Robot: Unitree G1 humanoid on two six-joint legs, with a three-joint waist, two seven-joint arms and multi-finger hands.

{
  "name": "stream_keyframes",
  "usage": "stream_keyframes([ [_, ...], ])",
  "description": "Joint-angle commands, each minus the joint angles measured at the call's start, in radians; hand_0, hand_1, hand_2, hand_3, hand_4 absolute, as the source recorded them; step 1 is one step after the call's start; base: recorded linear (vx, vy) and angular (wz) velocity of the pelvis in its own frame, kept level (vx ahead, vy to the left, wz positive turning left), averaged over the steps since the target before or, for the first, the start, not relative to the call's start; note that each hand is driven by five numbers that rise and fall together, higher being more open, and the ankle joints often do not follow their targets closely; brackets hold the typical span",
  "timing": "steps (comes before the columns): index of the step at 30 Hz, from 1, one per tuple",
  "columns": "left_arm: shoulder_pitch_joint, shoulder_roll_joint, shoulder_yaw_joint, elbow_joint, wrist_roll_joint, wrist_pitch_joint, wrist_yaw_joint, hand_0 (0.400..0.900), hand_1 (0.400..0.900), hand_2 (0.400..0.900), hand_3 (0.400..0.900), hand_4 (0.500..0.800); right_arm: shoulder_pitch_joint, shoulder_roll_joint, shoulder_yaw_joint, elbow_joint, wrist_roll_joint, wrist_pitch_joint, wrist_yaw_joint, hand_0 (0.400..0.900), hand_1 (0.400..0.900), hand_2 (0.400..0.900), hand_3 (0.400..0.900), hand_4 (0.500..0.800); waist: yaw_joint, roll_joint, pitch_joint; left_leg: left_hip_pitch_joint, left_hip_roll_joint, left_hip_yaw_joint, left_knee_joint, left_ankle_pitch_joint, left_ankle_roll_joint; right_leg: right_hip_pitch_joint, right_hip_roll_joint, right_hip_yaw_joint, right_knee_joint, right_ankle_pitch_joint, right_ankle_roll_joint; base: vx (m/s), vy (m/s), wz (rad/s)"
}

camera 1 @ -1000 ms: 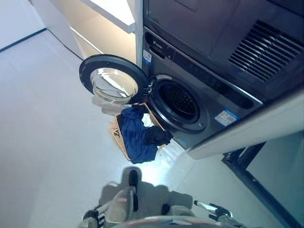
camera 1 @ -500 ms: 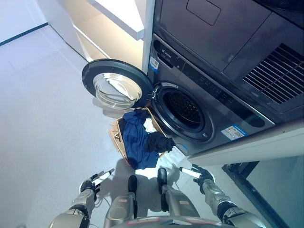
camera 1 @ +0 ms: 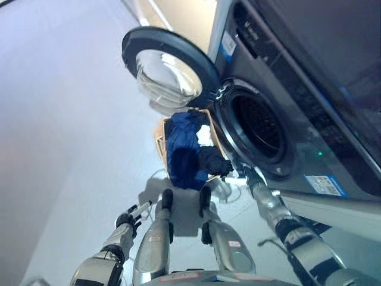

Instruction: Put the clothes in the basket into the washing machine.

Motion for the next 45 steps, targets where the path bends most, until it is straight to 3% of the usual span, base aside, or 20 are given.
stream_keyframes([
  [1,-0.015,0.031,-0.043,-0.011,-0.042,-0.033,0.035,0.9,0.9,0.9,0.9,0.8,-0.098,0.022,0.051,-0.075,-0.052,-0.033,-0.014,0.9,0.9,0.9,0.9,0.8,0.007,0.004,-0.012,0.021,-0.044,0.048,0.011,-0.075,0.031,-0.113,-0.026,0.056,0.264,-0.18,0.096,0.0,0.0,0.0],
  [5,-0.059,0.053,-0.059,-0.038,-0.069,-0.047,0.045,0.9,0.9,0.9,0.9,0.8,-0.189,0.009,0.078,-0.062,-0.074,-0.036,-0.037,0.9,0.9,0.9,0.9,0.8,0.018,0.005,0.023,-0.024,-0.044,0.05,0.014,-0.068,0.029,-0.167,-0.028,0.057,0.279,-0.179,0.096,-0.01,-0.002,0.02],
  [7,-0.092,0.069,-0.08,-0.103,-0.105,-0.077,0.066,0.9,0.9,0.9,0.9,0.8,-0.27,-0.034,0.08,-0.024,-0.12,-0.037,-0.092,0.9,0.9,0.9,0.9,0.8,0.031,0.022,0.056,-0.086,-0.051,0.042,0.04,-0.064,0.027,-0.223,-0.036,0.049,0.302,-0.18,0.096,-0.02,-0.009,0.19],
  [10,-0.133,0.075,-0.092,-0.103,-0.116,-0.089,0.074,0.9,0.9,0.9,0.9,0.8,-0.327,-0.057,0.07,0.043,-0.154,-0.041,-0.143,0.9,0.9,0.9,0.9,0.8,0.037,0.037,0.077,-0.129,-0.058,0.036,0.07,-0.069,0.027,-0.263,-0.043,0.044,0.329,-0.183,0.097,-0.02,0.004,0.12],
  [16,-0.233,0.091,-0.13,-0.201,-0.156,-0.149,0.119,0.9,0.9,0.9,0.9,0.8,-0.454,-0.122,0.104,0.12,-0.242,-0.041,-0.244,0.9,0.9,0.9,0.9,0.8,0.054,0.074,0.113,-0.356,-0.088,0.018,0.252,-0.104,0.031,-0.465,-0.069,0.048,0.48,-0.214,0.092,-0.06,-0.01,0.18],
  [19,-0.263,0.094,-0.159,-0.339,-0.192,-0.19,0.155,0.9,0.9,0.9,0.9,0.8,-0.508,-0.171,0.101,0.158,-0.24,-0.036,-0.282,0.9,0.9,0.9,0.9,0.8,0.07,0.107,0.113,-0.545,-0.11,0.006,0.396,-0.135,0.042,-0.642,-0.099,0.047,0.625,-0.243,0.086,-0.08,-0.009,0.28],
  [26,-0.302,0.083,-0.199,-0.41,-0.238,-0.207,0.167,0.9,0.9,0.9,0.9,0.8,-0.537,-0.186,0.141,0.302,-0.299,0.012,-0.296,0.9,0.9,0.9,0.9,0.8,0.098,0.147,0.113,-0.764,-0.123,0.009,0.562,-0.173,0.054,-0.865,-0.139,0.063,0.809,-0.293,0.073,-0.04,-0.001,0.16],
  [32,-0.274,0.071,-0.212,-0.452,-0.247,-0.21,0.167,0.9,0.9,0.9,0.9,0.8,-0.509,-0.178,0.156,0.333,-0.332,0.039,-0.271,0.9,0.9,0.9,0.9,0.8,0.107,0.16,0.113,-0.8,-0.128,0.014,0.604,-0.188,0.057,-0.912,-0.144,0.076,0.863,-0.314,0.067,0.01,-0.001,0.07],
  [33,-0.269,0.064,-0.216,-0.457,-0.24,-0.207,0.169,0.9,0.9,0.9,0.9,0.8,-0.498,-0.171,0.158,0.343,-0.347,0.045,-0.274,0.833,0.833,0.833,0.833,0.76,0.108,0.162,0.113,-0.798,-0.13,0.013,0.606,-0.189,0.058,-0.913,-0.144,0.077,0.871,-0.317,0.067,0.01,-0.008,0.06],
  [34,-0.265,0.062,-0.219,-0.453,-0.242,-0.206,0.17,0.9,0.9,0.9,0.9,0.8,-0.497,-0.171,0.152,0.347,-0.346,0.048,-0.279,0.733,0.733,0.733,0.733,0.7,0.109,0.164,0.113,-0.795,-0.132,0.013,0.608,-0.19,0.059,-0.912,-0.146,0.079,0.874,-0.319,0.066,0.01,-0.005,0.04],
  [35,-0.265,0.06,-0.217,-0.448,-0.246,-0.208,0.172,0.9,0.9,0.9,0.9,0.8,-0.496,-0.173,0.146,0.348,-0.341,0.047,-0.283,0.4,0.4,0.4,0.4,0.5,0.111,0.165,0.113,-0.793,-0.134,0.012,0.609,-0.19,0.059,-0.911,-0.146,0.079,0.874,-0.318,0.067,0.0,0.0,0.0],
  [45,-0.264,0.054,-0.222,-0.49,-0.229,-0.218,0.202,0.9,0.9,0.9,0.9,0.8,-0.487,-0.21,0.113,0.303,-0.313,0.033,-0.336,0.4,0.4,0.4,0.4,0.5,0.099,0.157,0.112,-0.74,-0.139,0.009,0.585,-0.189,0.054,-0.87,-0.149,0.089,0.866,-0.321,0.068,0.0,0.0,-0.02],
])
